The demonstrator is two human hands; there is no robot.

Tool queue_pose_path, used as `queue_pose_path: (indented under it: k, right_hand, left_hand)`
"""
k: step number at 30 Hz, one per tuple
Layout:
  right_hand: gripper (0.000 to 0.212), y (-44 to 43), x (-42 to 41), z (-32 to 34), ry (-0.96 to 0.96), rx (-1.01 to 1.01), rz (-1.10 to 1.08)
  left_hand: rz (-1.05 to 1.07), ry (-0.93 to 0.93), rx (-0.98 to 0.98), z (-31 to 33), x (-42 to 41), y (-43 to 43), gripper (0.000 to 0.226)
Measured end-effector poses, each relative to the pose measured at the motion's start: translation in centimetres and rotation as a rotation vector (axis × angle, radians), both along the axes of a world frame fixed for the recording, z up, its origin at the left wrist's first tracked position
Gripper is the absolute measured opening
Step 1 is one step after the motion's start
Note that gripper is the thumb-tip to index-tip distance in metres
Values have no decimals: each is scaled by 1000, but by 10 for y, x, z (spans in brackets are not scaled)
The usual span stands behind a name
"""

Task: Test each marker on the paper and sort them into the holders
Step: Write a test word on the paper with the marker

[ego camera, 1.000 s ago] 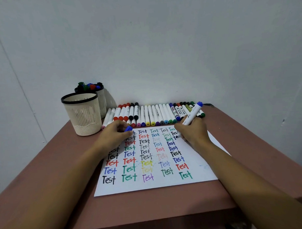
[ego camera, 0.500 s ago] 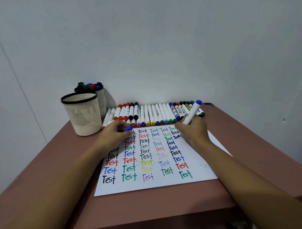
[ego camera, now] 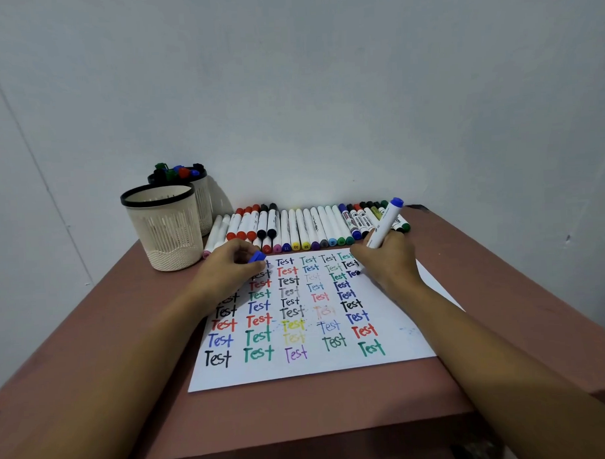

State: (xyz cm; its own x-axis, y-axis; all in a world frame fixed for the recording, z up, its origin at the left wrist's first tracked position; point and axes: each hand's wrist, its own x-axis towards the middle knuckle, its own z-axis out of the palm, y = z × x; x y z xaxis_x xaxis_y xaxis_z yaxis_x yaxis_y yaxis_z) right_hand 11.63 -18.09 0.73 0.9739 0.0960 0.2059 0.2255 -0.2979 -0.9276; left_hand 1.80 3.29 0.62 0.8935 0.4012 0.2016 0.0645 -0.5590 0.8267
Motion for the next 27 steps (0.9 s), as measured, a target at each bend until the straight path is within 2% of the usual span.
queue_pose_path:
  k: [5, 14, 19, 27]
  right_hand:
    - [14, -1, 1, 0, 8, 95, -53]
    - [23, 0, 0, 0, -3, 15, -21]
    - [18, -1, 3, -1, 15, 69, -42]
    - [22, 0, 3, -4, -7, 73, -48]
  left_hand:
    - [-1, 4, -2, -1, 0, 0, 16]
    - [5, 5, 17, 0, 0, -1, 19]
    - [0, 11, 45, 0, 0, -2, 20]
    - [-23, 19, 221, -2, 1, -5, 15]
